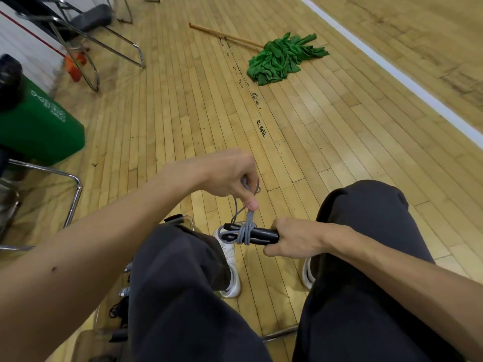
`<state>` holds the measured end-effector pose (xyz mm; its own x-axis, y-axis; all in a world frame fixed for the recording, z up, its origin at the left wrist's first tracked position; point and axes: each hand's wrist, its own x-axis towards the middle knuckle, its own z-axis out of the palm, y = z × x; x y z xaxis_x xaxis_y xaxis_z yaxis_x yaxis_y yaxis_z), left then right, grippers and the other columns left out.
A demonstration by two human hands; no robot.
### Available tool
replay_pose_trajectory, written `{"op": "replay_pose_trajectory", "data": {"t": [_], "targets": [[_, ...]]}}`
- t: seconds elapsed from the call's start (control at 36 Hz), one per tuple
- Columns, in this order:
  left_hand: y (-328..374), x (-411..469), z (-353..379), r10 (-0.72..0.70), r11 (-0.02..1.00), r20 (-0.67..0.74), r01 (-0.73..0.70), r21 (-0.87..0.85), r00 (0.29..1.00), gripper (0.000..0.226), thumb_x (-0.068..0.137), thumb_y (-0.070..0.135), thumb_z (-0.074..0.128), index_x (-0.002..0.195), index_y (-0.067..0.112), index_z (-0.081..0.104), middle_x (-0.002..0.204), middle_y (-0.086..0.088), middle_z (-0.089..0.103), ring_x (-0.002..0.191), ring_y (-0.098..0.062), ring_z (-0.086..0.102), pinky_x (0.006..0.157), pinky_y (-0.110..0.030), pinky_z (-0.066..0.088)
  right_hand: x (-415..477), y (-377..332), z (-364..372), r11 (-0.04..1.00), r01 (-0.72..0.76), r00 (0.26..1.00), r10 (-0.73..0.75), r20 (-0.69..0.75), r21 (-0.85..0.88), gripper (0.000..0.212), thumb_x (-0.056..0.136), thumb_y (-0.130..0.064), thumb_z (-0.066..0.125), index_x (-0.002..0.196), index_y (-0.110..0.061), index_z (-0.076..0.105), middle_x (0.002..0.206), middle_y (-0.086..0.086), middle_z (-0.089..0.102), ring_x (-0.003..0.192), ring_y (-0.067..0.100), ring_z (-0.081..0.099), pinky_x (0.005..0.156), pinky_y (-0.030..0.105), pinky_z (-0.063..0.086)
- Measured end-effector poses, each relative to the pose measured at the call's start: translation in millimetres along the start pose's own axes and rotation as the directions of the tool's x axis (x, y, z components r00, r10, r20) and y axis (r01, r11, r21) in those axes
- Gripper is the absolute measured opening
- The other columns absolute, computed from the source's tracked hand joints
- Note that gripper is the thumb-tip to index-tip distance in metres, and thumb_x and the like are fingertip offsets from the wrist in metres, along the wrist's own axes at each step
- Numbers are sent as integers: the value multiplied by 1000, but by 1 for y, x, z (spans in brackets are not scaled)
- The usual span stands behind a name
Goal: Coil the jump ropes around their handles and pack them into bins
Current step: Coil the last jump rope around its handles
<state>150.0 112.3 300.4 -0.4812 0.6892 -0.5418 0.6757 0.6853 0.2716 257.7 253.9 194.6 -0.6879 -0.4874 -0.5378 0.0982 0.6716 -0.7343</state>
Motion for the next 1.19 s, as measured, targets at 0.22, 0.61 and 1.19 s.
{"op": "replay_pose_trajectory", "data": {"t": [0.22, 0.61, 1.19], "targets": [[-6, 1, 11, -19, 897, 66, 46, -439, 998, 23, 79, 29, 83, 84, 10, 72, 55, 9, 62, 49, -2, 51, 51, -14, 38, -5, -1, -2, 988, 138, 988, -142, -58, -75, 28, 94, -23, 64, 69, -13, 55, 54, -5, 45, 38, 6, 38, 43, 18, 31], [-19, -3, 46, -92, 624, -38, 28, -781, 995, 25, 84, 34, 67, 83, 8, 68, 67, 5, 66, 59, -8, 59, 54, -16, 46, -8, 0, -9, 960, 244, 935, -195, -297, 138, 28, 91, -21, 66, 67, -18, 53, 51, -8, 48, 44, 7, 41, 47, 24, 36], [8, 15, 95, -380, 442, -287, -100, -891, 879, 31, 109, 22, 39, 86, 17, 59, 59, 2, 50, 46, -9, 34, 46, -22, 27, 7, 2, -25, 823, 213, 860, 98, -501, 526, 18, 86, -18, 67, 78, -15, 51, 61, 0, 39, 51, 12, 32, 48, 28, 28]]}}
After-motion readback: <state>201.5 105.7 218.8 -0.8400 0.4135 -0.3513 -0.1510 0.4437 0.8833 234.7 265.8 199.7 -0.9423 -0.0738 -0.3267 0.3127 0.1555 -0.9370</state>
